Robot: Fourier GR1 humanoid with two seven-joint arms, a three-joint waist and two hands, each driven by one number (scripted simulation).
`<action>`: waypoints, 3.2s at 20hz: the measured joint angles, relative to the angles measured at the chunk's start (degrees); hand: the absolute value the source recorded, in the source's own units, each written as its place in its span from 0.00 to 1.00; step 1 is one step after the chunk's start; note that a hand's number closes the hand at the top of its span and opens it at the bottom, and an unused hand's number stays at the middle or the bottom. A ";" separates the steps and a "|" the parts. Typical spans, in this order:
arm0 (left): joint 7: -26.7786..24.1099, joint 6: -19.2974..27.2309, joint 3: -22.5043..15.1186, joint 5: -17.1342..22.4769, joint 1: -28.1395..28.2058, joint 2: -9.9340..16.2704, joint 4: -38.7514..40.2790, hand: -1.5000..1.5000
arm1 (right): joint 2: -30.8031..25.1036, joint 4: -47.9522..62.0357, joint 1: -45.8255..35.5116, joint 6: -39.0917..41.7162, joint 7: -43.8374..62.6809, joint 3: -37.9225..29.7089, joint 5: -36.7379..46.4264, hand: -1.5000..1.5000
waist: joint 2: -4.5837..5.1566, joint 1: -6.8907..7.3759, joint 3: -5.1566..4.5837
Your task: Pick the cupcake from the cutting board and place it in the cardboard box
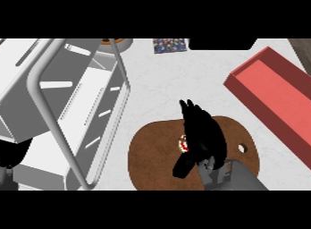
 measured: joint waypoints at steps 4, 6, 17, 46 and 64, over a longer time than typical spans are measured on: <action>-0.19 -0.71 0.44 -0.10 -0.06 -0.24 0.13 0.50 | 0.58 1.86 0.21 1.19 -0.68 -1.33 0.82 0.00 | -0.03 0.01 0.06; 0.62 -0.97 0.73 0.11 0.39 -0.17 -0.57 0.50 | 1.05 2.91 0.66 1.65 -1.19 -1.48 1.55 0.00 | -0.01 0.08 0.01; 1.05 -2.16 2.14 -0.65 0.32 -1.41 -0.90 0.50 | 4.79 7.92 2.56 3.34 -2.95 -2.66 5.38 0.00 | -0.03 0.09 0.09; 2.50 -5.56 5.87 -5.04 -1.71 -5.99 -0.75 0.50 | 3.19 16.04 3.00 3.53 -19.27 -7.87 13.51 1.00 | -0.14 0.13 0.16; 3.24 -7.00 7.77 -5.50 -0.84 -6.37 -1.55 0.50 | -6.83 4.79 0.70 3.70 -35.55 -12.82 17.24 1.00 | -0.21 -0.44 0.21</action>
